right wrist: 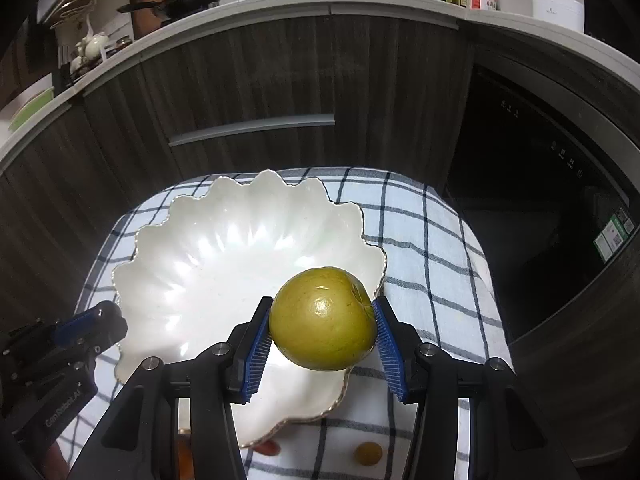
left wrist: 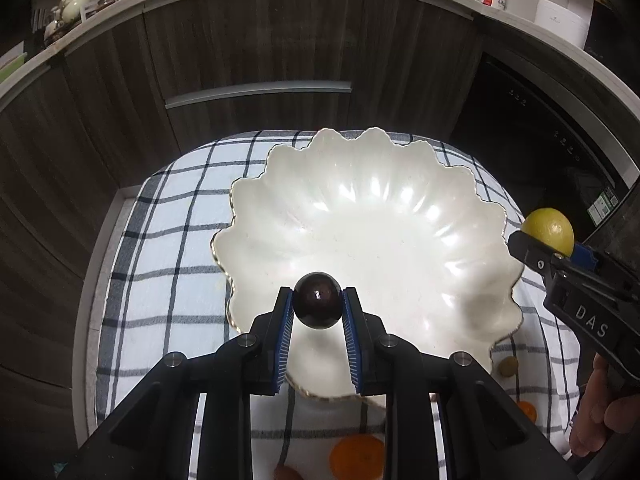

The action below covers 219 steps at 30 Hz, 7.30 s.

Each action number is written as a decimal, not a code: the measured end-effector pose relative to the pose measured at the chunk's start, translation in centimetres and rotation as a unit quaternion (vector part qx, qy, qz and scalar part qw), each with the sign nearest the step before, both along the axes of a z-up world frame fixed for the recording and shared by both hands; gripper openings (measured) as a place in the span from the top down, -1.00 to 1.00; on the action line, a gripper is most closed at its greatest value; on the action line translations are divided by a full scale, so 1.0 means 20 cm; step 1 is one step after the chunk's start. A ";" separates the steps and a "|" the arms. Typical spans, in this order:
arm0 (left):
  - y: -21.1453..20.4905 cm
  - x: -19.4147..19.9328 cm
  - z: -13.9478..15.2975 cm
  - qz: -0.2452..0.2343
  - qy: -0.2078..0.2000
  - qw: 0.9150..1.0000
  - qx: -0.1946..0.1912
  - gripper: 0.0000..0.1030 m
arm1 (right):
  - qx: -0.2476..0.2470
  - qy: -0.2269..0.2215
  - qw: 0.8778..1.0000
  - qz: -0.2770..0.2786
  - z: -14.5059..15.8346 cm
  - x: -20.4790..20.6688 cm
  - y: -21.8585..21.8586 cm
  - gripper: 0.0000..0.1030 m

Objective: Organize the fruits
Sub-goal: 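Carry the plum in the left tool while the right tool carries the citrus over the bowl, then open the left tool dropping the plum while the right tool releases the citrus into the bowl, then withdraw both tools from the bowl back toward the remaining fruits, then grasp the orange mandarin with the right tool while the left tool grasps a small brown fruit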

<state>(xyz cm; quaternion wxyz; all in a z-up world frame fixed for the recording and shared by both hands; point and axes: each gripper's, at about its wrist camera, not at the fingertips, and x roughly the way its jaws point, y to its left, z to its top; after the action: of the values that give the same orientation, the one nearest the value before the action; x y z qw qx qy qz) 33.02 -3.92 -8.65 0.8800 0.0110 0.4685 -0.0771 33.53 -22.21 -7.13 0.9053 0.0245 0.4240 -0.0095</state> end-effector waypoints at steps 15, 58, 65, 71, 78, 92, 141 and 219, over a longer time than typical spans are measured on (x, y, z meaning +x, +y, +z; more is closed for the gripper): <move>0.01 0.13 -0.09 0.001 0.028 1.000 0.003 0.51 | 0.003 0.040 0.999 -0.014 -0.11 0.12 -0.01 0.03; 0.02 -0.01 0.13 0.013 -0.020 0.999 0.022 -0.50 | -0.028 -0.001 0.999 -0.040 0.08 -0.01 -0.03 -0.44; -0.01 -0.08 0.16 0.006 -0.031 0.999 0.026 -0.50 | -0.029 -0.010 0.999 -0.042 0.12 -0.08 -0.06 -0.44; -0.04 -0.15 0.17 0.000 -0.037 0.999 0.032 -0.50 | -0.034 -0.018 0.998 -0.043 0.14 -0.14 -0.08 -0.44; -0.07 -0.23 0.17 -0.006 -0.044 0.998 0.035 -0.50 | -0.030 -0.020 0.998 -0.043 0.14 -0.22 -0.11 -0.44; -0.08 -0.36 0.16 -0.007 -0.053 0.998 0.036 -0.50 | -0.027 -0.027 0.998 -0.043 0.15 -0.35 -0.13 -0.44; -0.03 -0.83 -0.07 0.019 -0.095 0.994 0.043 -0.50 | -0.037 -0.039 0.998 -0.042 -0.11 -0.77 -0.10 -0.44; -0.05 -0.89 -0.43 -0.017 -0.018 0.999 0.040 0.48 | -0.014 0.028 0.999 -0.026 -0.48 -0.76 -0.08 0.08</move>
<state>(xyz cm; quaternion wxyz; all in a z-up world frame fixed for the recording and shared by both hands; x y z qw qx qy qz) 15.13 -4.96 -17.17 0.8856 0.0555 0.4553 -0.0733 18.24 -23.72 -16.67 0.8929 0.0226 0.4480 -0.0399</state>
